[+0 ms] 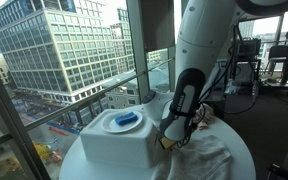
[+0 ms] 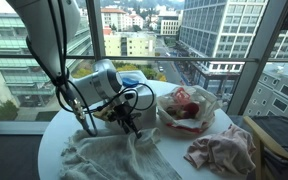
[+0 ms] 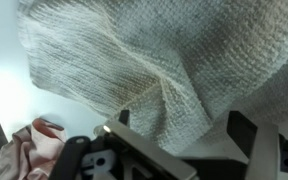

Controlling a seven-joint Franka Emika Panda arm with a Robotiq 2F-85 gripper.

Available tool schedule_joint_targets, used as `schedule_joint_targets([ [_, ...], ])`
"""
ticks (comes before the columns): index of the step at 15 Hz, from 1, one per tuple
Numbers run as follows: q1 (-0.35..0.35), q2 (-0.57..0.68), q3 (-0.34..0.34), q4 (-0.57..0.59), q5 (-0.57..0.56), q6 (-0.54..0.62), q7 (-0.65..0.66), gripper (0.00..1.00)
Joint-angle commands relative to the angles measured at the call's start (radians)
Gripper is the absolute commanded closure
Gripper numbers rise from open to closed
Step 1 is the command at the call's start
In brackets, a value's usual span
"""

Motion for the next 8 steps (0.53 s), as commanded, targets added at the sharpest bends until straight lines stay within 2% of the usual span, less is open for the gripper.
schedule_joint_targets([
  [1,-0.025,-0.001,0.025,0.004,-0.025,-0.010,0.019,0.00],
  [8,-0.024,0.014,0.014,0.007,-0.034,-0.002,0.050,0.00],
])
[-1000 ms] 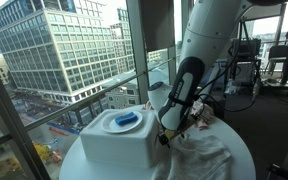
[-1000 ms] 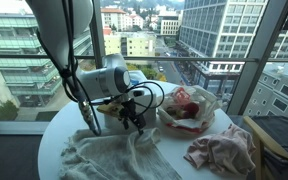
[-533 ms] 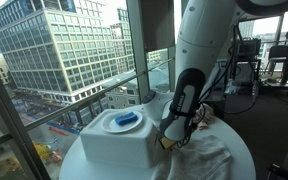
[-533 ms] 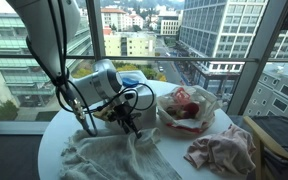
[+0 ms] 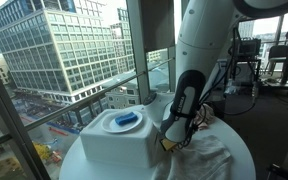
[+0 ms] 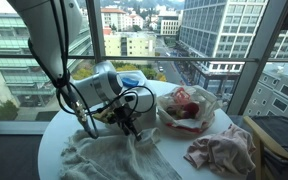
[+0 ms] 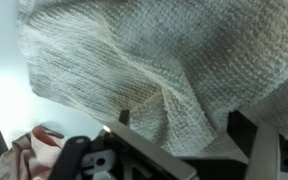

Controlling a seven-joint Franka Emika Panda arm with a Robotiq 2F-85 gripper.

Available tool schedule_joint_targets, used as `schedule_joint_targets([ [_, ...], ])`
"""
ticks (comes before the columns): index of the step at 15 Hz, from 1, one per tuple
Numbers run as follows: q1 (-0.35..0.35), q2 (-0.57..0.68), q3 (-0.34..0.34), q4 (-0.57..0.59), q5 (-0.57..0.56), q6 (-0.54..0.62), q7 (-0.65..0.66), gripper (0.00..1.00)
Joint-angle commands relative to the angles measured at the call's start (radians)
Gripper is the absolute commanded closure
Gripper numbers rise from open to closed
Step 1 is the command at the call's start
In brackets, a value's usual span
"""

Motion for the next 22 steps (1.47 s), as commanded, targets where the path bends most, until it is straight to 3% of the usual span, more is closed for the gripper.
schedule_joint_targets([
  [1,-0.011,0.001,0.001,0.003,-0.028,0.001,0.042,0.00],
  [14,-0.026,0.065,0.012,0.036,-0.011,0.077,0.075,0.00],
  [22,-0.234,-0.028,0.218,-0.022,0.194,0.141,-0.173,0.00],
])
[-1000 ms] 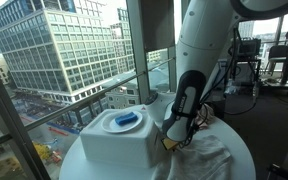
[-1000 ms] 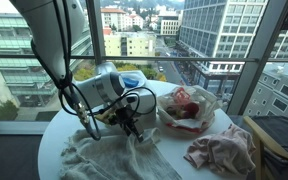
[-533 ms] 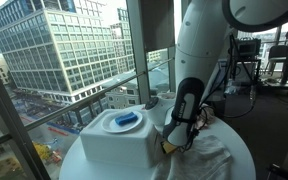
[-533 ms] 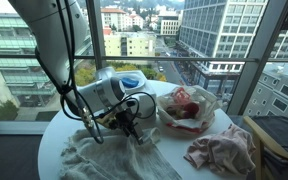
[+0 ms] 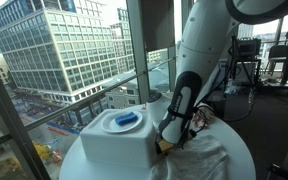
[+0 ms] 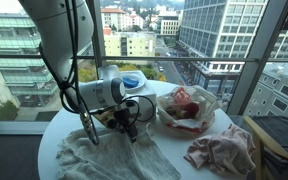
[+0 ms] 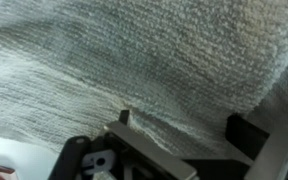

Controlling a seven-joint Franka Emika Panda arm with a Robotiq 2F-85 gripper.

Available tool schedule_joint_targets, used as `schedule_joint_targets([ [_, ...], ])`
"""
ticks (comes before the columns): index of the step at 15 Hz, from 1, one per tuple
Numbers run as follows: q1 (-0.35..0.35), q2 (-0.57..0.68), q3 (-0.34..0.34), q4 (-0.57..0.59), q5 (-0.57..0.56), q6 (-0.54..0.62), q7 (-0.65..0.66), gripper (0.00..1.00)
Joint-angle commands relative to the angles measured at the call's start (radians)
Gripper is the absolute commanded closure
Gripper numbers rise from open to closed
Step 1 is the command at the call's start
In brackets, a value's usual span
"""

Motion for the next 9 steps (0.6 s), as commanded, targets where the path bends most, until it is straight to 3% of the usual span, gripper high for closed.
schedule_joint_targets([
  [1,-0.084,-0.062,0.068,-0.042,0.099,0.018,-0.122,0.00],
  [3,-0.118,-0.091,0.091,-0.056,0.150,0.002,-0.182,0.00],
  [6,-0.096,-0.127,0.052,-0.081,0.165,-0.004,-0.193,0.00],
  [9,-0.117,-0.175,0.059,-0.125,0.176,0.010,-0.227,0.00],
])
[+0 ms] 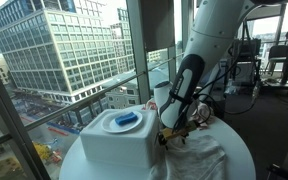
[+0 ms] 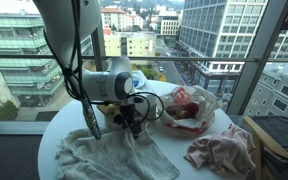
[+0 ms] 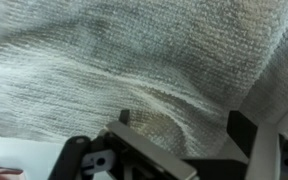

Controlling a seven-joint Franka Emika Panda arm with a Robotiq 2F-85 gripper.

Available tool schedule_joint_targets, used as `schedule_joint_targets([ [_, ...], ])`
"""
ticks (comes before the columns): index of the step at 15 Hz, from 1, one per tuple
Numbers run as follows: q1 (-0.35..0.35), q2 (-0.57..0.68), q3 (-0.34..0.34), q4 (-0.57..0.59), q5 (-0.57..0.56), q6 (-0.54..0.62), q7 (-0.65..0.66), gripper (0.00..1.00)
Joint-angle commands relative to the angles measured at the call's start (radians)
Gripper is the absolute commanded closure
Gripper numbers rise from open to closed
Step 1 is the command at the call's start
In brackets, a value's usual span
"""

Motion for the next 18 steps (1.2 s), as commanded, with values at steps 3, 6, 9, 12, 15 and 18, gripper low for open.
schedule_joint_targets([
  [3,0.001,-0.098,-0.041,-0.087,0.024,0.005,-0.019,0.00],
  [6,0.010,-0.101,-0.094,-0.094,0.010,-0.011,0.018,0.00],
  [9,0.018,-0.048,-0.145,-0.058,-0.002,-0.012,0.058,0.00],
  [12,0.017,0.009,-0.162,-0.021,0.004,-0.009,0.081,0.00],
  [15,0.016,0.062,-0.172,0.015,0.011,-0.015,0.105,0.00],
  [18,0.016,0.117,-0.182,0.049,0.016,0.000,0.131,0.00],
])
